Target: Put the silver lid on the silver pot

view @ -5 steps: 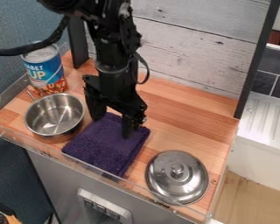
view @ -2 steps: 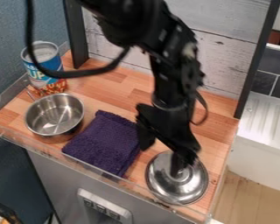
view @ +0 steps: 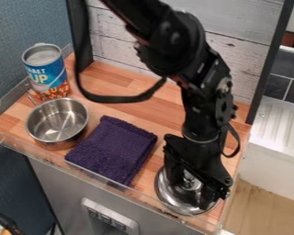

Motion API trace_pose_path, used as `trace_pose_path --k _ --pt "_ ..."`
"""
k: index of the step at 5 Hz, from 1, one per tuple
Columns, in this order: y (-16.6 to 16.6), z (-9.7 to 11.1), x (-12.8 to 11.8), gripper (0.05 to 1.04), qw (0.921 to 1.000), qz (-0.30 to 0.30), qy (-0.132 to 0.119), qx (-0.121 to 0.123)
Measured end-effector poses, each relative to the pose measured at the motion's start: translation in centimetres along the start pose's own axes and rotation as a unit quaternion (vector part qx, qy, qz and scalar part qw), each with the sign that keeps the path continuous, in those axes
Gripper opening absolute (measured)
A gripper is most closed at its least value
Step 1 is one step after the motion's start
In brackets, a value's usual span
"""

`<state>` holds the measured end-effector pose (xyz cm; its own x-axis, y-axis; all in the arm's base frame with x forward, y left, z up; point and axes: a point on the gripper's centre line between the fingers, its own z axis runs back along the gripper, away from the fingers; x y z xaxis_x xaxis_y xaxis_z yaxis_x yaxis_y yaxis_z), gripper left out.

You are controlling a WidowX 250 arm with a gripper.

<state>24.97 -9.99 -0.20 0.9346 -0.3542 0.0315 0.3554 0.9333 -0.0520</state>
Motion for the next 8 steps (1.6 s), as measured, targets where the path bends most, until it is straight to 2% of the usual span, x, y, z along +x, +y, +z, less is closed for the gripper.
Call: trace_pose_path --k 1,2,3,4,5,6,7,8 --pt "-0.1 -0.1 0.7 0.999 0.9999 0.011 -0.005 -0.008" --pt "0.3 0.0 1.0 0.921 0.9998 0.011 -0.016 -0.009" --pt "0.8 -0.1 0.9 0.632 0.9998 0.007 -0.018 -0.011" --pt "1.2 -0.1 0.6 0.342 0.9999 -0.007 -0.009 0.004" --pt "1.0 -0.1 0.4 0.277 0.9996 -0.02 0.004 0.019" --pt "0.7 1.0 0.6 0.277 0.9995 -0.027 0.001 0.014" --pt "0.8 5.6 2.0 0.277 0.9979 -0.02 -0.061 0.014" --pt "4.0 8.8 1.4 0.277 0.9945 0.038 -0.093 0.029"
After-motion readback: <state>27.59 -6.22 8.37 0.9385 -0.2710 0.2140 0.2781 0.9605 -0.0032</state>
